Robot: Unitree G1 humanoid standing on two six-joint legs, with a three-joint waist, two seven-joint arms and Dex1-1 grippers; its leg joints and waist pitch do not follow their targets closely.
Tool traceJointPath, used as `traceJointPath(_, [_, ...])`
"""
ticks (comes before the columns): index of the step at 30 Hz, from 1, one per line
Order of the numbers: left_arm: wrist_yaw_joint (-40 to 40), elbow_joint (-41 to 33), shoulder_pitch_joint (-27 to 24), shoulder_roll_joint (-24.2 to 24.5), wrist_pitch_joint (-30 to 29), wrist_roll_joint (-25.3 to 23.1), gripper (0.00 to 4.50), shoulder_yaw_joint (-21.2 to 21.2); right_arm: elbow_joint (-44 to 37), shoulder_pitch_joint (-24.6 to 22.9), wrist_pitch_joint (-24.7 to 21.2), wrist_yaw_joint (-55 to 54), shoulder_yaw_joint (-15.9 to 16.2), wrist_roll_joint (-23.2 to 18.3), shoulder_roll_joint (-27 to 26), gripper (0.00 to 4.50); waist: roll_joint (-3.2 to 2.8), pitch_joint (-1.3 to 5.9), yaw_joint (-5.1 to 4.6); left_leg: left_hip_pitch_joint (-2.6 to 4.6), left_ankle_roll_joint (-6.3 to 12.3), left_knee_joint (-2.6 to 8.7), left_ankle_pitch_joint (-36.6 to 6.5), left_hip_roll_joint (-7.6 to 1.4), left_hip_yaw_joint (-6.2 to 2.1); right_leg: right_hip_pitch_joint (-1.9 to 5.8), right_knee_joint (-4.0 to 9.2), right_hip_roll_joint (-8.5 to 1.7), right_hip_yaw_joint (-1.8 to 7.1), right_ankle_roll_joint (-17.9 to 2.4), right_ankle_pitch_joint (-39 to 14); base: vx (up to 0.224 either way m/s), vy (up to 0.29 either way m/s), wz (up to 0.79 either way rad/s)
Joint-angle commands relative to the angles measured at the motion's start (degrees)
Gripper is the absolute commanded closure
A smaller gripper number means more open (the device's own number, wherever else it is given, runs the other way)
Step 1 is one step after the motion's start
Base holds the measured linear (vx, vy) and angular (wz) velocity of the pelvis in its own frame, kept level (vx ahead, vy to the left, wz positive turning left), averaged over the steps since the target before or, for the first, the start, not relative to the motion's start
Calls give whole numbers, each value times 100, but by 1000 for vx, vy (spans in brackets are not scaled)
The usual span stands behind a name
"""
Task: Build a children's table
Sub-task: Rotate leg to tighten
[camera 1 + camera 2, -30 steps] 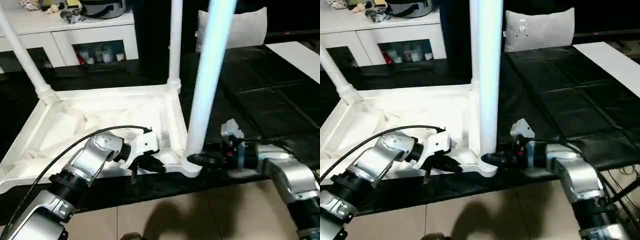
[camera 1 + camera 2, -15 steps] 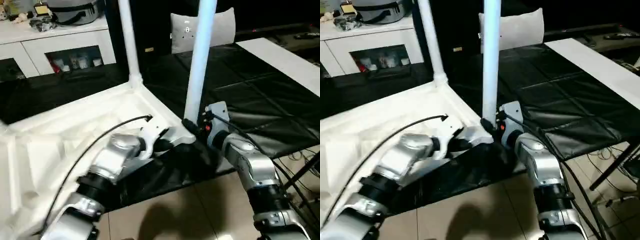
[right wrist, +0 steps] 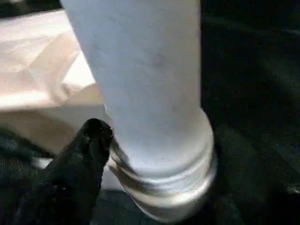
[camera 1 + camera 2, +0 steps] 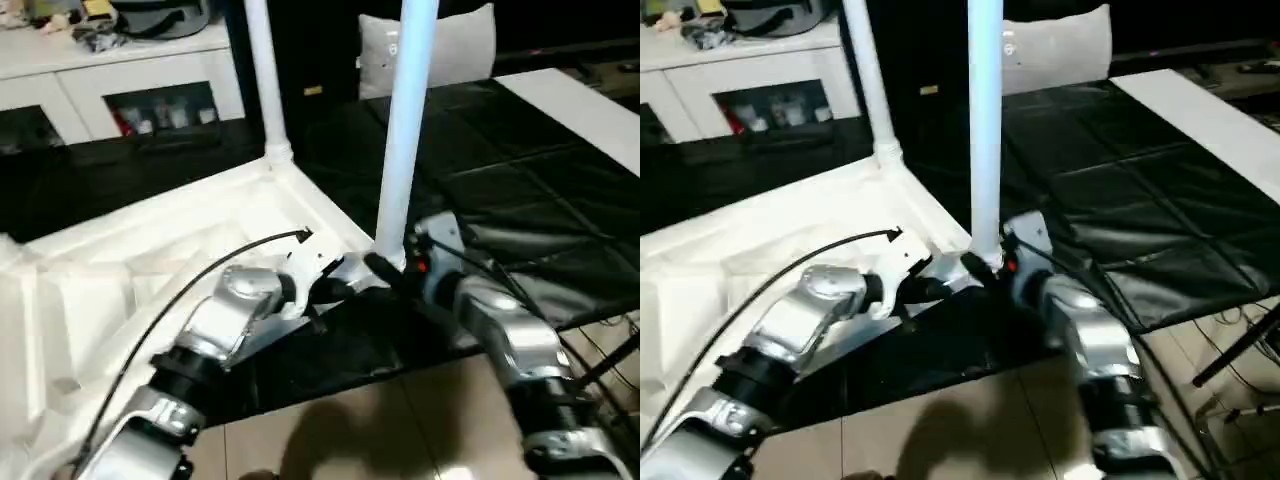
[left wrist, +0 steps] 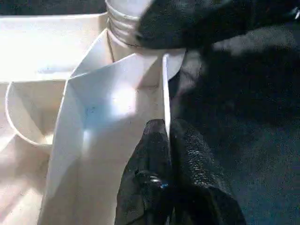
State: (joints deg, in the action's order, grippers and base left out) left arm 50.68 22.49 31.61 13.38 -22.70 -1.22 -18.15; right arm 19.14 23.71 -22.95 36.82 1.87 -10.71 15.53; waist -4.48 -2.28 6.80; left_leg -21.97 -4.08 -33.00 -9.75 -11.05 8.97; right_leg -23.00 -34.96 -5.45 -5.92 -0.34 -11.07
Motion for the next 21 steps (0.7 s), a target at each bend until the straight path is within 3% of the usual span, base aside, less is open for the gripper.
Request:
traceJointPath(1, [677,-151,-109,298,356,-89,450,-358,-125,-97,124,515,37,-77,245,29,72,387,39,26,400,290,-852,-157,-15,364,413,-324,278,-1149,-536,0,0,0])
traceJointPath(6, [1253,-167,-157,649,684,-86,450,-544,-339,-175,273,1366,126,-231,751,2,61,379,175,73,362,291,-1039,-204,-7,317,410,-318,301,-1131,-800,0,0,0])
traceJointPath(10, [1639,-141,-155,869,841,-76,450,-689,-554,-216,248,2080,234,-479,1019,2,70,378,207,63,341,302,-1062,-215,-16,321,394,-330,314,-1140,-826,0,0,0])
traceJointPath(12, [1890,-146,-150,989,918,-67,450,-791,-686,-261,191,2509,335,-621,1151,29,118,373,240,54,389,292,-1068,-207,-8,332,398,-344,318,-1126,-922,0,0,0])
traceJointPath(17, [2240,-147,-145,1138,1061,-95,450,-948,-886,-307,50,2950,481,-831,1185,72,118,367,267,60,376,299,-1101,-216,-6,301,422,-347,319,-1077,-1266,0,0,0])
traceJointPath(21, [2331,-99,-109,1156,1119,-72,450,-958,-888,-300,16,3046,559,-884,1183,102,115,372,293,68,307,302,-1134,-223,-12,287,416,-348,330,-1103,-1245,0,0,0])
